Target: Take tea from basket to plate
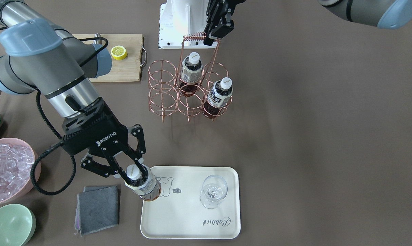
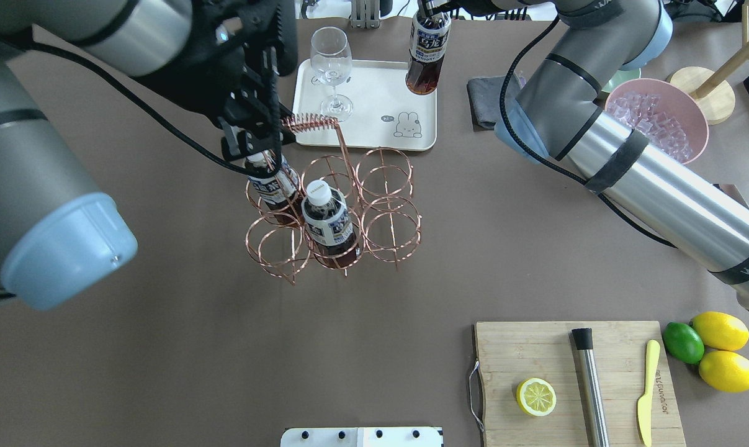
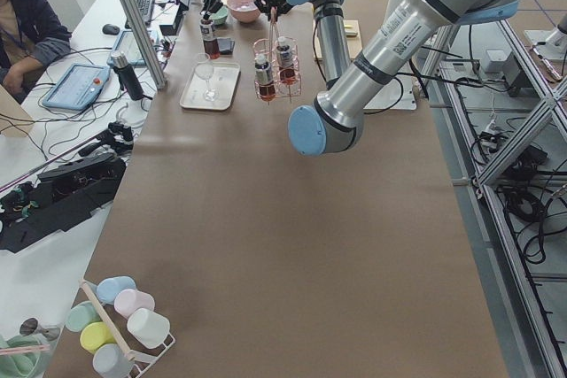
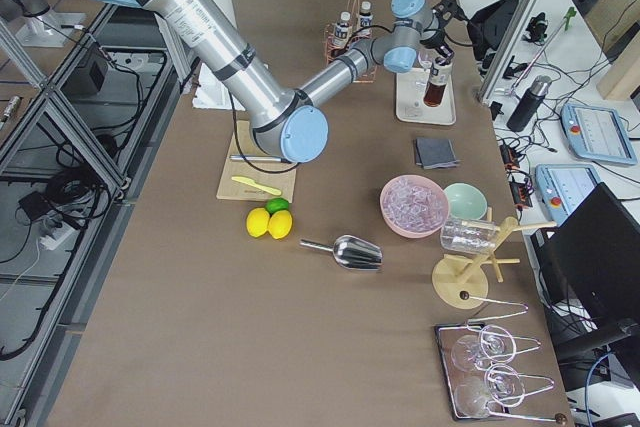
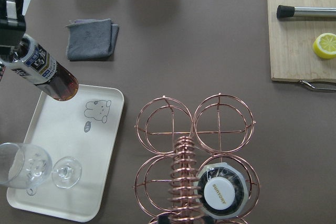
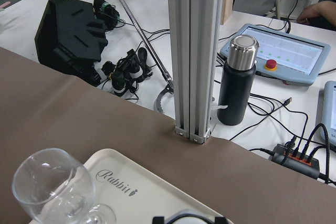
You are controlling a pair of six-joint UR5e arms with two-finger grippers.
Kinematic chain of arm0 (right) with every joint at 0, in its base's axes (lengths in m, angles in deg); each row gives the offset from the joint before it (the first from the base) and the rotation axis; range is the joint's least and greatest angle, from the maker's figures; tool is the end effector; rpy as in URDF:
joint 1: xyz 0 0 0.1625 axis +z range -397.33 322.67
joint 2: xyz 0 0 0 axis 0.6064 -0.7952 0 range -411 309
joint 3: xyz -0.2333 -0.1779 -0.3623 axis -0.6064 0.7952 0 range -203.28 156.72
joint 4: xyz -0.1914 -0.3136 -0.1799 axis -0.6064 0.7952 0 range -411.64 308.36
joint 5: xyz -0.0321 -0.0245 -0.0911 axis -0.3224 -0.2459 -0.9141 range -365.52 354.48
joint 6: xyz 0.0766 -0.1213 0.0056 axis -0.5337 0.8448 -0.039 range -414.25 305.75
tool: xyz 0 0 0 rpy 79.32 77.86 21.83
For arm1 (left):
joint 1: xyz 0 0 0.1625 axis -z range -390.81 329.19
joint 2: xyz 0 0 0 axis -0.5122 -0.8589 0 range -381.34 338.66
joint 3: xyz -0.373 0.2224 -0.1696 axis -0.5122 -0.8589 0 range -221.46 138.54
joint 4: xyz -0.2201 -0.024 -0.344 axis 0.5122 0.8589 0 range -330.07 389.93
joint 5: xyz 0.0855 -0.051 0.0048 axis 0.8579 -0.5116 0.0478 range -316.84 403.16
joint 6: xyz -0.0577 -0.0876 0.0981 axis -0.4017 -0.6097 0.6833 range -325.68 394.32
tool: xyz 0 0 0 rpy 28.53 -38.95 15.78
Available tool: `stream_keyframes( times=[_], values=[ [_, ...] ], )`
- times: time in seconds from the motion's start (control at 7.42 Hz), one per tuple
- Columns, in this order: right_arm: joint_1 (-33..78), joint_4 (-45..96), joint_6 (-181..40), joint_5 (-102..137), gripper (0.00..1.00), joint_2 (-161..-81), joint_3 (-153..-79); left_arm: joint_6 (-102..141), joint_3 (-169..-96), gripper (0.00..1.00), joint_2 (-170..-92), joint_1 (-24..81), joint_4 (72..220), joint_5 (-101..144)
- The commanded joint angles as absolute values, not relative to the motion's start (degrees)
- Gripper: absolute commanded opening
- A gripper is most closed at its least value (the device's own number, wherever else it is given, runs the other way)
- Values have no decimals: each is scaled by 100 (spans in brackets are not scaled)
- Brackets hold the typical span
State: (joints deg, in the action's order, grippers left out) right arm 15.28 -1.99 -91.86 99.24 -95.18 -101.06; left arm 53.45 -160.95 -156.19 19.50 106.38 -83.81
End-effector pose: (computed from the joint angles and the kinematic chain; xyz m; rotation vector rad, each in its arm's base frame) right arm -0.4195 -0.7082 0.2160 0.8836 -0.9563 -0.1627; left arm 0.3356 -0.4780 0.0897 0.9678 0.8113 1.2380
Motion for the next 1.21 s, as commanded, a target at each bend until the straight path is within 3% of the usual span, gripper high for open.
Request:
stream_keyframes(
  times=[0.0, 0.27, 1.08],
  values=[
    [1217, -250, -9186, 9523, 0, -9459, -9878, 6328, -15715, 0, -15178, 3172, 10631, -9373],
    [1119, -487, -9186, 9416, 0, -9450, -9650, 7206, -15110, 0, -14879, 3920, 10640, -9570],
    [952, -585, -9186, 9362, 0, -9441, -9596, 10128, -12439, 0, -14930, 5503, 10701, -9842]
  ],
)
